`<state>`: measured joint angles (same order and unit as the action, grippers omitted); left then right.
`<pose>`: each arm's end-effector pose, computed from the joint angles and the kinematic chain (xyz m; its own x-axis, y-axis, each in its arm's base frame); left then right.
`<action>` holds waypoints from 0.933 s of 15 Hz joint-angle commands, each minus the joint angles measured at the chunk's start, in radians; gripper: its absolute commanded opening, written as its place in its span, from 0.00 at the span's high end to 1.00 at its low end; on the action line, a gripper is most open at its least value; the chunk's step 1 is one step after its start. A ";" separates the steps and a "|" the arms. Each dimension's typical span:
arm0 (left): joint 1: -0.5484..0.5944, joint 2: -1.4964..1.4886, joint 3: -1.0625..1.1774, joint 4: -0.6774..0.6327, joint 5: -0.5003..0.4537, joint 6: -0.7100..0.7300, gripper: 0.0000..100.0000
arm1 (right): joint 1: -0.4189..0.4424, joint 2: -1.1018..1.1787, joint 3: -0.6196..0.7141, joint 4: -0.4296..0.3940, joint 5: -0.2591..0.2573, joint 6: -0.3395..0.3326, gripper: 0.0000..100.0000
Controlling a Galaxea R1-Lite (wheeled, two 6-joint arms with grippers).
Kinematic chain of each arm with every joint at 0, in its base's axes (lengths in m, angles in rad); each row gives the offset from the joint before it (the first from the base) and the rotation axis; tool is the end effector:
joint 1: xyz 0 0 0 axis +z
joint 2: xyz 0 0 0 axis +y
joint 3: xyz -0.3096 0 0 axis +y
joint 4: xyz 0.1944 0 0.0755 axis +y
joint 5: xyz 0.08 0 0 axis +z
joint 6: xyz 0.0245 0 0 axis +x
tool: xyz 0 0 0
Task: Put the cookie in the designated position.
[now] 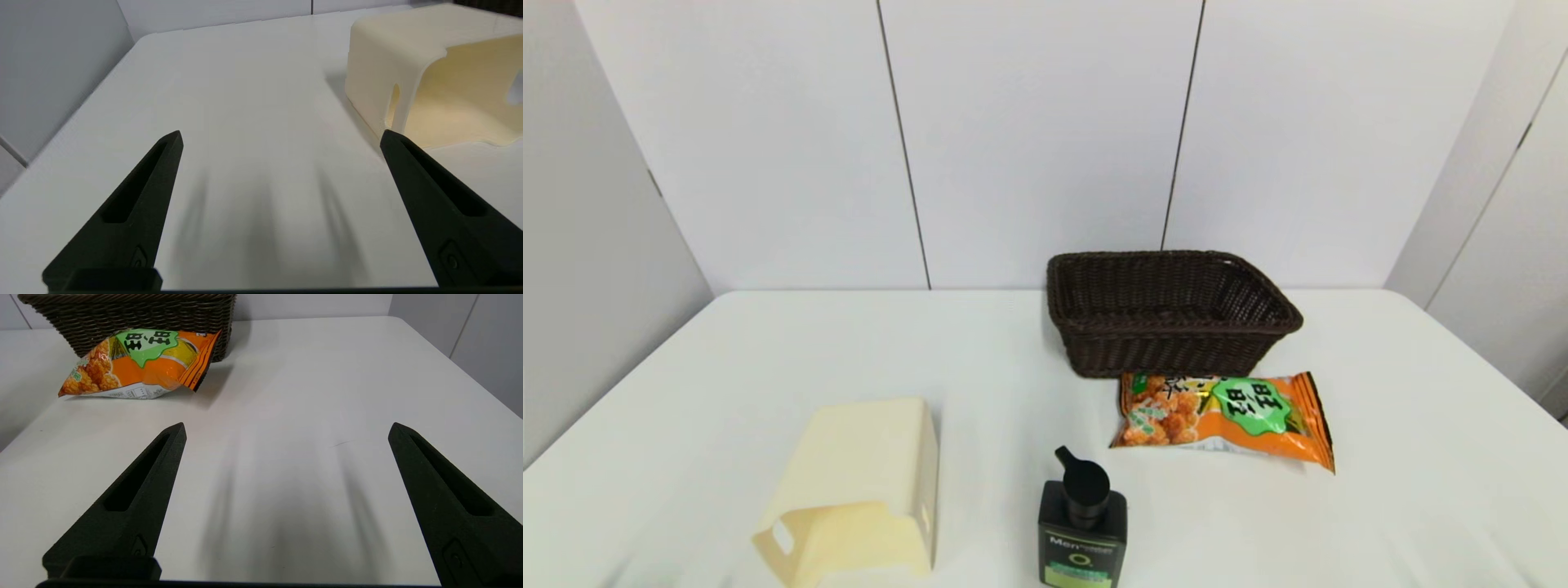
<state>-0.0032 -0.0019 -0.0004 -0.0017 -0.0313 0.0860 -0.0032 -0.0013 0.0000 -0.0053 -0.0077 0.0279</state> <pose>-0.0109 -0.0007 0.0758 0.9994 -0.0345 0.0040 0.0340 0.9957 0.0860 -0.0108 -0.0002 0.0760 0.9999 -0.0109 0.0066 0.0107 0.9996 0.0279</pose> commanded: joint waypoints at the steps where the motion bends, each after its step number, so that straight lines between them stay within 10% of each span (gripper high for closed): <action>1: 0.000 0.000 0.000 -0.003 0.034 -0.094 0.00 | 0.000 0.000 0.002 -0.001 0.000 0.000 0.00; 14: 0.000 0.000 0.000 -0.003 0.034 -0.094 0.00 | 0.000 0.000 0.002 -0.001 0.000 0.000 0.00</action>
<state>-0.0032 -0.0023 0.0000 -0.0043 0.0028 -0.0072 -0.0032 -0.0013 0.0000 -0.0053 -0.0077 0.0257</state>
